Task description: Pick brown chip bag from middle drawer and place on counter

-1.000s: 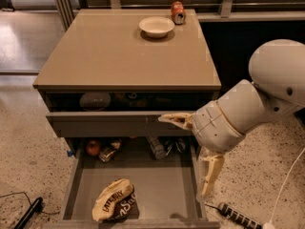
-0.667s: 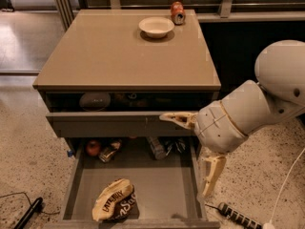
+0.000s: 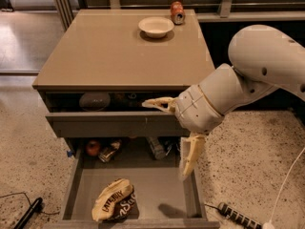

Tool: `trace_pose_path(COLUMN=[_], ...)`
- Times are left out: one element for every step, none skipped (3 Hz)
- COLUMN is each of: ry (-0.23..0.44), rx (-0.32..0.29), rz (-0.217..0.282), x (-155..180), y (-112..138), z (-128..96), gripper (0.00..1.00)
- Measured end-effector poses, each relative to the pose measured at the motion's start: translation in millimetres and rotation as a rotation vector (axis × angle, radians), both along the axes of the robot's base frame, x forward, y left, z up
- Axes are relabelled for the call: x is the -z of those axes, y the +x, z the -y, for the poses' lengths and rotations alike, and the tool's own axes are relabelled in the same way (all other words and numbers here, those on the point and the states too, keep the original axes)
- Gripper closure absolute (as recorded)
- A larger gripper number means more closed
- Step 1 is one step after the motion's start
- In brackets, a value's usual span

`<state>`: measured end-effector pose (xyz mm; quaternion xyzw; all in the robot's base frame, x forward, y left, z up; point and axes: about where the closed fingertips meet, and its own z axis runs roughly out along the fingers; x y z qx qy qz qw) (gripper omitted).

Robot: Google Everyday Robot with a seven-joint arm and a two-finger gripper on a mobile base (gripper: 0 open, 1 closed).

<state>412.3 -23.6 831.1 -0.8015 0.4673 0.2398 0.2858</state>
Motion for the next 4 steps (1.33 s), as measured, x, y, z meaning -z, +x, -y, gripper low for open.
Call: trace_pose_path(ry=[-0.073, -0.189, -0.298, -0.298], rx=[0.004, 0.011, 0.017, 0.017], rz=[-0.002, -0.003, -0.016, -0.016], x=[11.3, 35.2, 63.0, 63.1], y=[-5.2, -13.7, -22.3, -22.3], z=[-1.7, -2.7, 2.6, 2.7], gripper=[0.00, 0.00, 0.00, 0.00])
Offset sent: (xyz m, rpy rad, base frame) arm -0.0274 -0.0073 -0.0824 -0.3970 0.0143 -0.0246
